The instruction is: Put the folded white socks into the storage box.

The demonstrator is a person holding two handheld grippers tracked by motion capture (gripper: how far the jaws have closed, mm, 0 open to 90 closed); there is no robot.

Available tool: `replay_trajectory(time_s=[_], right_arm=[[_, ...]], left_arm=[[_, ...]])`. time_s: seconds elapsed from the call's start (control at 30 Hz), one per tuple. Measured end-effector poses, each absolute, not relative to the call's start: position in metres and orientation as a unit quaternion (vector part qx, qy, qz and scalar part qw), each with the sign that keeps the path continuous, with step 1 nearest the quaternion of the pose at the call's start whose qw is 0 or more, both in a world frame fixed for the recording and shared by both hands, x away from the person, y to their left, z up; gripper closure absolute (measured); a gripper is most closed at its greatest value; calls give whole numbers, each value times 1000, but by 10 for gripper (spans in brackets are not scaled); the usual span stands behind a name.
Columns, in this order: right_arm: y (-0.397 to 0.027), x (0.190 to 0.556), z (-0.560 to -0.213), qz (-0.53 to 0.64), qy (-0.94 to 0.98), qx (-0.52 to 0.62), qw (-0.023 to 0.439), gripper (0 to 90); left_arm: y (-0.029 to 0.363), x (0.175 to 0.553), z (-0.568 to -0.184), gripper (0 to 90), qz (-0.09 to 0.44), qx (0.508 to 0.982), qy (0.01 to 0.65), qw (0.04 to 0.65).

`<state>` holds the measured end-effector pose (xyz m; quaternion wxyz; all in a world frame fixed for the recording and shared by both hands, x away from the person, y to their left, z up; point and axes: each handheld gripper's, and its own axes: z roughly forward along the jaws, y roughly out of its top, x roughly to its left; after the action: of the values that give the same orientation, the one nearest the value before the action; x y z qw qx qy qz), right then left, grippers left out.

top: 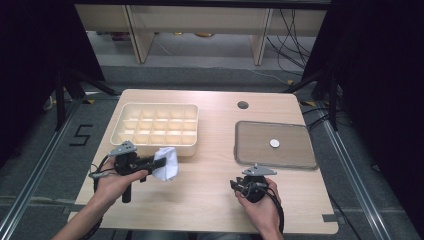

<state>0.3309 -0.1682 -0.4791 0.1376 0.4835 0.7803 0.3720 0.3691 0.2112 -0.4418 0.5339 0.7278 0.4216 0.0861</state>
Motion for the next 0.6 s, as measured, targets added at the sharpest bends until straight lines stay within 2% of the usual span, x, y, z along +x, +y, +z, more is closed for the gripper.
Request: replay_trajectory(time_s=[0.33,0.6], right_arm=[[-170,328,-481,369,779,479,166,723],[-169,327,-481,370,778,480,166,743]], left_arm=[[241,375,-425,713,126,707,437,541],[256,384,-417,713,159,696,445,540]])
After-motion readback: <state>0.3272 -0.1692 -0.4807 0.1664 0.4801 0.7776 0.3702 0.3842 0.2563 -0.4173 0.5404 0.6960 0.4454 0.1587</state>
